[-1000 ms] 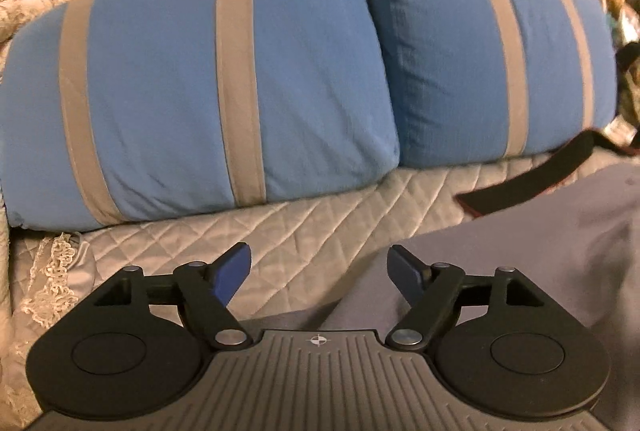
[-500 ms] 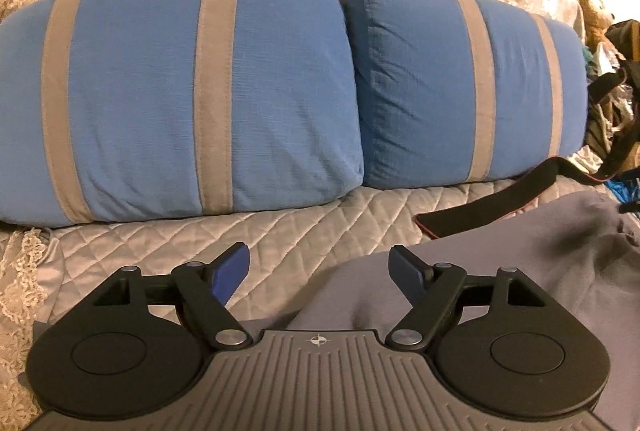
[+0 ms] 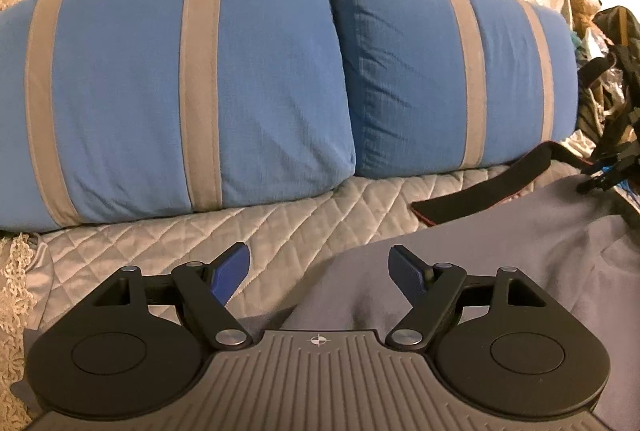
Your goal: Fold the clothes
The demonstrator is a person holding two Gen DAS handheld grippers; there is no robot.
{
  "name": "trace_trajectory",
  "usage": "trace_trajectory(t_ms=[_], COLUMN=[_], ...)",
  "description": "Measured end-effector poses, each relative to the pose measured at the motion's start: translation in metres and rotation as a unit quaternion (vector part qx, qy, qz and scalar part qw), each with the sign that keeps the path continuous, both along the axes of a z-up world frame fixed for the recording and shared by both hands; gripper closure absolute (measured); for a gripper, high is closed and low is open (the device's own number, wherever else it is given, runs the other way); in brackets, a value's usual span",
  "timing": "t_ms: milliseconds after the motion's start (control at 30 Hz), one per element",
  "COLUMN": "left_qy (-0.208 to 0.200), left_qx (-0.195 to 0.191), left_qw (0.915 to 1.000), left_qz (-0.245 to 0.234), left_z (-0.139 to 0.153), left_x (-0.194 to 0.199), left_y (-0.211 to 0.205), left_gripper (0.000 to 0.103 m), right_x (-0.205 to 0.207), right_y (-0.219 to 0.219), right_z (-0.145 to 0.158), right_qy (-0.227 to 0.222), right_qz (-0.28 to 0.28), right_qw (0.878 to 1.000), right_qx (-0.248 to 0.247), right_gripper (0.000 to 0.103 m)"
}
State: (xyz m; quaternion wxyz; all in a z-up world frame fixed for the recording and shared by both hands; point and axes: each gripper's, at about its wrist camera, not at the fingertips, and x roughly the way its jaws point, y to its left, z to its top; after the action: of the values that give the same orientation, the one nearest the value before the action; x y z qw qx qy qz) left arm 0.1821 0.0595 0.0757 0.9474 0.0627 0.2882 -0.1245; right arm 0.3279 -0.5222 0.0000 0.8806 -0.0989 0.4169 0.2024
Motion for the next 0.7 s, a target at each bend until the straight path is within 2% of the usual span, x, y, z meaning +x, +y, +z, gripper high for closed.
trace_trajectory(t_ms=[33,67,100,133,200,333,467,600,700], left_qy=[-0.001,0.000,0.000,0.001,0.001,-0.004,-0.013,0.000,0.000], left_qx=[-0.001,-0.004,-0.007,-0.006,-0.001,0.016,0.020,0.071,0.088], left_qw=[1.0000,1.0000,1.0000,1.0000,1.0000,0.9998,0.9997,0.9972,0.9953], left_qz=[0.001,0.002,0.002,0.003,0.003,-0.011,-0.009,0.023,0.041], left_z=[0.000,0.000,0.000,0.000,0.001,0.009,0.018,0.024,0.027], left_x=[0.000,-0.001,-0.001,-0.001,-0.003,-0.009,-0.015,-0.009,-0.005], left_y=[0.001,0.003,0.004,0.005,0.006,0.011,0.034,0.059,0.078], left_gripper=[0.027,0.027,0.027,0.027,0.027,0.027,0.027,0.027,0.027], right_x=[0.000,-0.001,-0.003,-0.005,-0.012,-0.035,-0.075,-0.104,-0.113], right_y=[-0.001,-0.002,-0.001,-0.001,0.004,0.013,0.031,0.034,0.031], right_z=[0.001,0.004,0.008,0.012,0.021,0.045,0.073,0.091,0.098], right_qy=[0.003,0.004,0.007,0.009,-0.002,-0.056,-0.101,-0.119,-0.121], right_qz=[-0.002,-0.003,-0.004,-0.004,-0.001,-0.009,0.016,0.033,0.031], right_qw=[1.000,1.000,1.000,1.000,1.000,0.998,0.993,0.990,0.990], right_qx=[0.005,0.010,0.015,0.019,0.009,-0.009,-0.051,-0.068,-0.068], right_gripper=[0.048,0.072,0.088,0.095,0.098,0.098,0.099,0.099,0.099])
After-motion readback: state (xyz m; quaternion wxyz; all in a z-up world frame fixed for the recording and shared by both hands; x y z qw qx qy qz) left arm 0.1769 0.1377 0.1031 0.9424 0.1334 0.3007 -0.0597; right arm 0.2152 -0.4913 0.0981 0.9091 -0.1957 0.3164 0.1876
